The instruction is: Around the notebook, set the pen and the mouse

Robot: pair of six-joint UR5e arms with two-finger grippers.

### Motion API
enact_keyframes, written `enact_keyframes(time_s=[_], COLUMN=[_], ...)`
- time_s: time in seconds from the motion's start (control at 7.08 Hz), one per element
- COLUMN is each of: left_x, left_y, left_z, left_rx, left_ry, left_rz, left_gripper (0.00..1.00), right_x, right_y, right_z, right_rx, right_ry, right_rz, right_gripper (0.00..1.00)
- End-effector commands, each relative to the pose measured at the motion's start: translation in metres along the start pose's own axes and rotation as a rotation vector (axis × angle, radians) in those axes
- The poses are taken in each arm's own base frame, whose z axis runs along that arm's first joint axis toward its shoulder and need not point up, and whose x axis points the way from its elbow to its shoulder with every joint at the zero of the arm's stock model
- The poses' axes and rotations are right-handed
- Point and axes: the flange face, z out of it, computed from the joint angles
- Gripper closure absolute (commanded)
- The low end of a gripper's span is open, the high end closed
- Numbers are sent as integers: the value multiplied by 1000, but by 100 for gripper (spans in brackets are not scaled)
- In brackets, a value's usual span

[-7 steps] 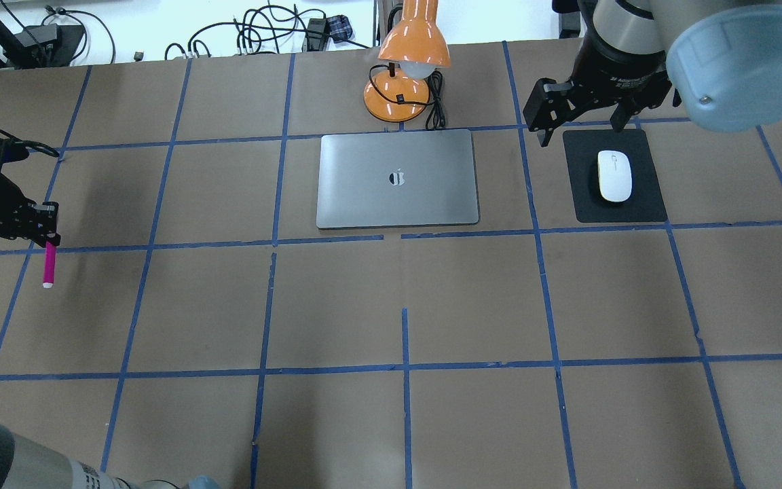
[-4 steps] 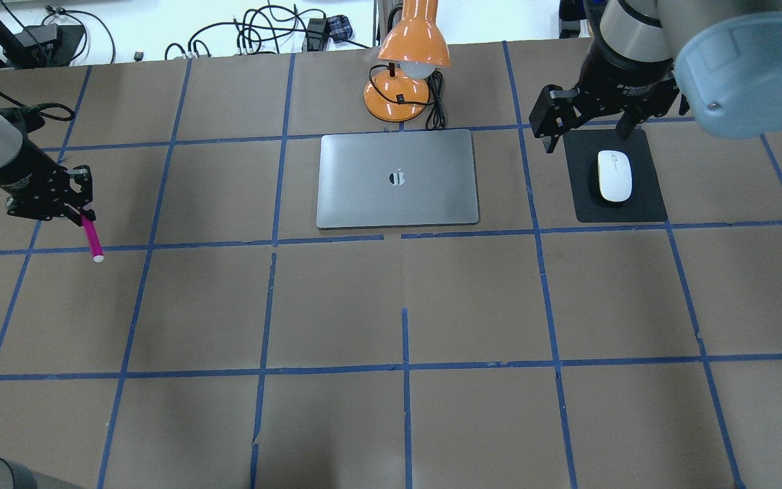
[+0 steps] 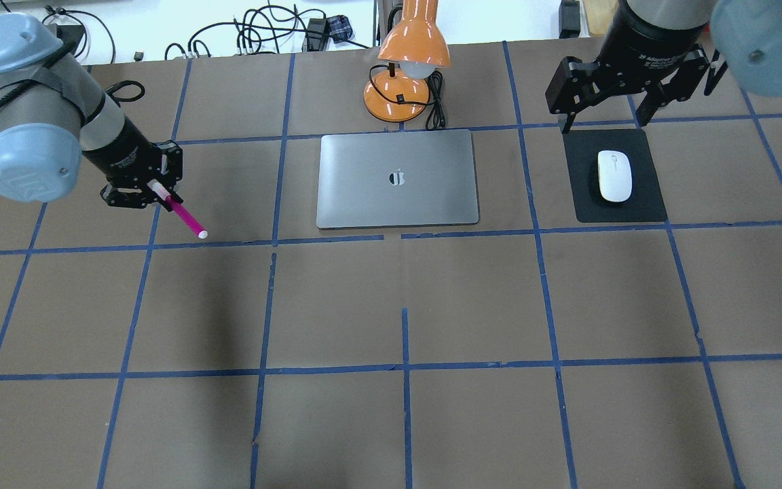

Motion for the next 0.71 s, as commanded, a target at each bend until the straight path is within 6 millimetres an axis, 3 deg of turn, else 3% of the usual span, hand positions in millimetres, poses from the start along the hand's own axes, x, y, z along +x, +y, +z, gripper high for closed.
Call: enact_keyframes(time_s=[0.0,0.28,0.57], left_x=[69,99,115], left_y=[85,132,163], left_z=[18,43,62], left_rx=[-10,-39,-73], left_ry=[-16,-41,-65], left_rz=[-91,-138,-279], left_gripper=[100,100,100], right_x=[0,0,2], right_y=[-2,-7,-7], right_z=[2,7,9], right_rx=[-16,-17,-22], right_ry=[-7,-5,-1], right_rz=[29,21,17], right_gripper=[0,0,0])
